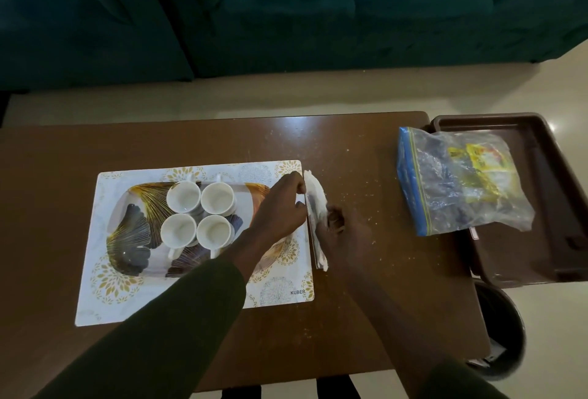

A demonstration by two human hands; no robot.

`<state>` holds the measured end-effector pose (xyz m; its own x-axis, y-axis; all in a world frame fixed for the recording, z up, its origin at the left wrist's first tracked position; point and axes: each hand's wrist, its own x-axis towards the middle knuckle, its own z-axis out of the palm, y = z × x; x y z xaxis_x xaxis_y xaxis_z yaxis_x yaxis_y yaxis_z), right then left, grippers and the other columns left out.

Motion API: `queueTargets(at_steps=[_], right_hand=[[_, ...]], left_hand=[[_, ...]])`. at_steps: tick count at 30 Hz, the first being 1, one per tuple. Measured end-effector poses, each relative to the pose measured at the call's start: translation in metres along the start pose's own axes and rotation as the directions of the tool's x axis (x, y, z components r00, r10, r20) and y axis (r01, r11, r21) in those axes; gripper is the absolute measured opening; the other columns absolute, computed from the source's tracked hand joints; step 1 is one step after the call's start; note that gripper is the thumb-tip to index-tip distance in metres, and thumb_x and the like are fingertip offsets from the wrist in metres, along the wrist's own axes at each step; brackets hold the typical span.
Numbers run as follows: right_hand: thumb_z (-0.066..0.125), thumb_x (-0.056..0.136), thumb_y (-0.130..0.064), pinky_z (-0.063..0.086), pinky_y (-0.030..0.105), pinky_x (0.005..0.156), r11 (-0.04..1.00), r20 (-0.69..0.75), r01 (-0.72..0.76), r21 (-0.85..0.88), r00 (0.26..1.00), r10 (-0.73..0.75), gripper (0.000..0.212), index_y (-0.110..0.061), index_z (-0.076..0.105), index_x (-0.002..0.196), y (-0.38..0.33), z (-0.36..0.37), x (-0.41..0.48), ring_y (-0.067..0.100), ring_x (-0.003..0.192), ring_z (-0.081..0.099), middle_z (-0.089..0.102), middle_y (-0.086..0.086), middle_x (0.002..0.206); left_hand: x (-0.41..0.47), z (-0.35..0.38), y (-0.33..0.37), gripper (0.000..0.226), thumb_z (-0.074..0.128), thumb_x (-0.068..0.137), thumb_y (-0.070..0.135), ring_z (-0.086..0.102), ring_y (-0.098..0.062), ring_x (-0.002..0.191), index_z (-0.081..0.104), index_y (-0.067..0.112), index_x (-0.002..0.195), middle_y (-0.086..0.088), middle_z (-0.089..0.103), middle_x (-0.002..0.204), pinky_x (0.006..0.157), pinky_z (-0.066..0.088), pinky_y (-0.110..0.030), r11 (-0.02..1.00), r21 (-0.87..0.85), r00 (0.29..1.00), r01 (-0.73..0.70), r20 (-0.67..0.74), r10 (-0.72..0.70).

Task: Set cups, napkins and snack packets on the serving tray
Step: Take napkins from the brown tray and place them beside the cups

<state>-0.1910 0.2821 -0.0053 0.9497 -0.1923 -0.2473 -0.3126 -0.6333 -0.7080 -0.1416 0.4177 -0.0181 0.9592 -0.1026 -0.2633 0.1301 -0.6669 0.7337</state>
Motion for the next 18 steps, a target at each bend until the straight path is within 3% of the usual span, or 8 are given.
queueTargets(at_steps=[6,10,15,18], right_hand=[[0.068,0.085,-0.013,0.042,0.007,0.061,1.000,0.012,-0.001,0.027,1.000,0.001,0.024,-0.014,0.066,0.109,0.007,-0.002,0.001,0.000,0.067,0.057,0.057,-0.016,0.076],[0.068,0.085,-0.015,0.041,0.003,0.051,1.000,0.011,-0.004,0.019,1.000,0.004,0.023,-0.015,0.065,0.108,0.009,-0.003,0.001,0.000,0.062,0.056,0.052,-0.025,0.071],[0.073,0.080,-0.034,0.037,0.007,0.049,0.999,-0.022,0.035,0.019,0.999,-0.034,0.025,-0.023,0.064,0.100,0.008,-0.007,0.001,0.000,0.063,0.056,0.056,-0.020,0.072],[0.072,0.080,-0.033,0.034,0.010,0.053,0.999,-0.011,0.038,-0.007,0.999,-0.038,0.022,-0.022,0.065,0.098,0.008,-0.006,0.007,0.004,0.064,0.055,0.061,-0.011,0.075]], left_hand=[[0.003,0.003,-0.001,0.044,0.062,0.081,0.010,0.057,-0.017,0.101,0.052,0.023,0.121,-0.002,0.060,0.118,0.072,0.042,-0.014,1.000,-0.018,1.000,-0.013,-0.007,0.012],[0.003,0.004,0.002,0.049,0.061,0.083,0.010,0.056,-0.022,0.115,0.056,0.024,0.129,-0.003,0.056,0.133,0.095,0.052,-0.035,1.000,-0.002,1.000,0.014,0.023,-0.014],[0.003,0.004,0.008,0.043,0.057,0.084,0.005,0.056,-0.022,0.116,0.065,0.021,0.124,-0.005,0.060,0.130,0.096,0.049,-0.033,0.999,0.032,0.999,-0.013,0.052,0.012],[0.001,0.004,0.010,0.040,0.056,0.082,0.002,0.056,-0.020,0.115,0.069,0.020,0.116,-0.004,0.064,0.125,0.094,0.047,-0.030,0.999,0.031,0.999,-0.025,0.046,0.024]])
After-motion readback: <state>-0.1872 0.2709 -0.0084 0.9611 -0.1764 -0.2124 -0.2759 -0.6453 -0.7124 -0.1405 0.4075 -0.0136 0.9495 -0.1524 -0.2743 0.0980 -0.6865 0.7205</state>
